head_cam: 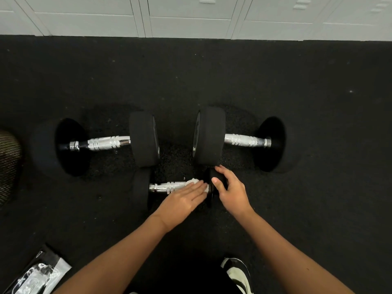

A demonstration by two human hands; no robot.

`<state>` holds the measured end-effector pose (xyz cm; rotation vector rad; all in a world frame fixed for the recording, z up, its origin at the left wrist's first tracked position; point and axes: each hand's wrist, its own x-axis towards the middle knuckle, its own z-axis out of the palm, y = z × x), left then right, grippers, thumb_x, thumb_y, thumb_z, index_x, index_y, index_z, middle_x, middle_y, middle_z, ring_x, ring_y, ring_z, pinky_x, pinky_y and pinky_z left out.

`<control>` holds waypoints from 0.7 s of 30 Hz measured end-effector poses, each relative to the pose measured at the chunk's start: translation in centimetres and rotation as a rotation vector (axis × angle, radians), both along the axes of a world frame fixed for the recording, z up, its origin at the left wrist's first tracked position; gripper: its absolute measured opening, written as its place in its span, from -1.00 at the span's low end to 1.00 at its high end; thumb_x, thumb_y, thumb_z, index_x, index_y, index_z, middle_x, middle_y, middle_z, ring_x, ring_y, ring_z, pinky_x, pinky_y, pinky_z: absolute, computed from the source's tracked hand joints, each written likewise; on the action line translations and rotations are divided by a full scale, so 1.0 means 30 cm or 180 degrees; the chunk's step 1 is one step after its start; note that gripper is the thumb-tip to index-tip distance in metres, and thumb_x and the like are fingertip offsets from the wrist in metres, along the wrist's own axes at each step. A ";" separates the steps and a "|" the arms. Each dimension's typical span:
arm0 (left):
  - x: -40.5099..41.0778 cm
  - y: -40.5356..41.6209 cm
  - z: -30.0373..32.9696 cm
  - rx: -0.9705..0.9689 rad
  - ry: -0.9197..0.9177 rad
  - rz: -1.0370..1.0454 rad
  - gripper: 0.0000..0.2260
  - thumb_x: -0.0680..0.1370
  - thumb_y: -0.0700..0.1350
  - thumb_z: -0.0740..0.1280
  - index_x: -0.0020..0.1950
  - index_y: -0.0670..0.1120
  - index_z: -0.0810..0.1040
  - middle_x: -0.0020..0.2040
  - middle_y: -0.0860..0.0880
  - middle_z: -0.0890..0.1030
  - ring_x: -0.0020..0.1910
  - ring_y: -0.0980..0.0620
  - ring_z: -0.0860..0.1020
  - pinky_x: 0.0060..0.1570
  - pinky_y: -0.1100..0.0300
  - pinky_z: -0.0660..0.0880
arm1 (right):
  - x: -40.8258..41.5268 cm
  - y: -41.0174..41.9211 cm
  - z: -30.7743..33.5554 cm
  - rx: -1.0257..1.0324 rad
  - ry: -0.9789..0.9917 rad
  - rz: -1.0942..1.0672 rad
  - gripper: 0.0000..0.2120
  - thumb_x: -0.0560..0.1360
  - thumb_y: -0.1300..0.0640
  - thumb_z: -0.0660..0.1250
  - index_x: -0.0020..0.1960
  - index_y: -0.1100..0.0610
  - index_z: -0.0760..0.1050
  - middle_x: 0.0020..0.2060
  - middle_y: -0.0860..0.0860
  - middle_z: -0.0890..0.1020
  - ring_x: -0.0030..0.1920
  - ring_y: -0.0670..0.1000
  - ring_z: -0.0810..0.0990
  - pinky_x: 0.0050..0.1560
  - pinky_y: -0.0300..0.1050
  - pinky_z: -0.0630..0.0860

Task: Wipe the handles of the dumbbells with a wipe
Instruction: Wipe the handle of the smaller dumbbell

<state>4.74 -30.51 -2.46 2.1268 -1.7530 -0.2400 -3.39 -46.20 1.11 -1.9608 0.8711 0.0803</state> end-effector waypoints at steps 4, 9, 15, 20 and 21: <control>-0.023 -0.011 -0.014 -0.0036 -0.0070 0.0228 -0.53 0.21 -0.29 0.58 0.10 -0.16 0.63 0.17 -0.14 0.60 0.19 -0.04 0.55 0.21 0.08 0.41 | 0.003 -0.002 0.001 0.0019 0.0019 -0.0011 -0.62 0.54 0.11 0.27 0.34 0.08 0.39 0.37 0.01 0.40 0.39 -0.05 0.32 0.40 -0.03 0.30; -0.046 0.011 -0.017 0.0008 -0.0045 0.0037 -0.55 0.24 -0.28 0.56 0.12 -0.16 0.62 0.19 -0.13 0.59 0.22 -0.03 0.53 0.23 0.08 0.43 | 0.005 0.003 0.006 -0.0004 0.0029 -0.0008 -0.63 0.54 0.12 0.27 0.35 0.08 0.39 0.37 0.01 0.40 0.39 -0.05 0.32 0.40 -0.03 0.29; -0.029 -0.062 -0.008 0.0080 0.0222 0.0912 -0.49 0.13 -0.36 0.59 0.06 -0.18 0.64 0.08 -0.14 0.64 0.09 -0.06 0.61 0.09 0.07 0.50 | 0.007 0.003 0.005 0.0011 0.0033 -0.0017 -0.62 0.54 0.12 0.27 0.35 0.09 0.39 0.37 0.02 0.40 0.39 -0.05 0.32 0.40 -0.03 0.29; 0.003 -0.026 0.005 0.0134 0.0115 0.0390 -0.51 0.15 -0.30 0.59 0.07 -0.16 0.64 0.09 -0.13 0.64 0.09 -0.03 0.61 0.07 0.10 0.52 | 0.004 0.000 0.000 0.0013 0.0013 -0.0012 -0.62 0.54 0.12 0.27 0.35 0.08 0.39 0.37 0.01 0.40 0.39 -0.06 0.32 0.40 -0.01 0.30; 0.019 -0.027 0.008 0.0208 0.0158 0.0464 -0.51 0.16 -0.32 0.58 0.07 -0.15 0.64 0.08 -0.12 0.65 0.06 -0.02 0.62 0.03 0.11 0.55 | 0.003 0.000 -0.001 0.0022 0.0016 -0.0008 -0.62 0.54 0.12 0.27 0.35 0.08 0.39 0.37 0.01 0.40 0.39 -0.06 0.32 0.40 0.00 0.30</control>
